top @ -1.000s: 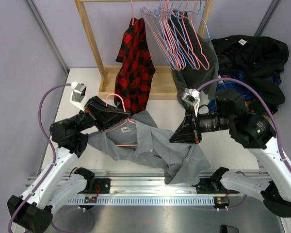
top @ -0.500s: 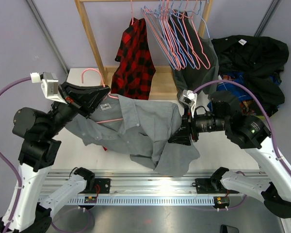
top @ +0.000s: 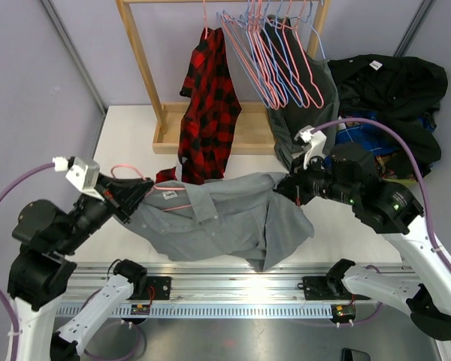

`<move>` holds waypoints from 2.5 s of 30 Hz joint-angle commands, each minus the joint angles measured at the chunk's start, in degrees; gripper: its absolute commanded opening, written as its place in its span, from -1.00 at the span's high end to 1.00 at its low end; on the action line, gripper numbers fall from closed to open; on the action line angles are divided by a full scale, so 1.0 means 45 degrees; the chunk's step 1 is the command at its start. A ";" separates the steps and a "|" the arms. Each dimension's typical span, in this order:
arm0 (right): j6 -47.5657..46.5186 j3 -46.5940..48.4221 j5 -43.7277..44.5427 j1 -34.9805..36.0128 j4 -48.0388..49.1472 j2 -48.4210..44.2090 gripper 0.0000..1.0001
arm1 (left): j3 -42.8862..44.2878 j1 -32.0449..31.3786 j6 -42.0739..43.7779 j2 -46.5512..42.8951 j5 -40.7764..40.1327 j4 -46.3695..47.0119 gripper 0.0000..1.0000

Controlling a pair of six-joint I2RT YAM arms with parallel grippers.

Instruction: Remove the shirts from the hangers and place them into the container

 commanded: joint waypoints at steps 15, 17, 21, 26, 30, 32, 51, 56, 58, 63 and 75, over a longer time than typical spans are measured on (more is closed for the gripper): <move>0.3330 -0.0192 1.2004 0.0001 0.1897 -0.0473 1.00 | 0.0639 0.0009 0.1392 -0.1127 -0.2822 -0.3074 1.00; 0.3233 -0.0192 1.1714 0.0001 0.1799 -0.0140 0.96 | 0.0639 -0.0030 0.1354 -0.1204 -0.2512 -0.2978 1.00; 0.3154 -0.0348 1.1126 0.0001 0.1818 0.0701 0.94 | 0.0775 -0.0030 0.1587 -0.1302 -0.1090 -0.2839 1.00; 0.3076 -0.0543 1.0618 -0.0018 0.2072 0.1405 0.98 | 0.1399 -0.0361 0.2074 -0.1245 0.2774 -0.2702 1.00; 0.3096 -0.0602 1.0579 -0.0174 0.2013 0.1464 0.99 | 0.2415 -0.0713 0.2661 -0.0795 0.5845 -0.3484 1.00; 0.3076 -0.0660 1.0540 -0.0252 0.1917 0.1425 1.00 | 0.2806 -0.0928 0.2993 -0.0892 0.6375 -0.3717 1.00; 0.2646 -0.1753 0.4727 -0.0350 0.2969 0.1676 1.00 | 0.0532 -0.1651 0.0949 -0.2160 0.5501 -0.0018 1.00; 0.2374 -0.2106 0.2708 0.0621 0.3283 0.3297 1.00 | -0.0747 -0.1651 -0.1146 -0.1911 0.3141 0.4170 1.00; 0.2139 -0.2203 0.2669 0.1093 0.3263 0.3825 1.00 | -0.0166 -0.1651 -0.0914 -0.1325 0.2552 0.3843 1.00; 0.1399 -0.2184 0.1673 0.1933 0.2231 0.4198 1.00 | 0.1943 -0.1651 0.0705 0.0840 0.1359 0.1579 1.00; 0.0618 0.0036 0.5831 0.2502 -0.2493 0.0507 -0.89 | 0.3767 -0.1651 0.3971 0.2038 0.0714 -0.4479 1.00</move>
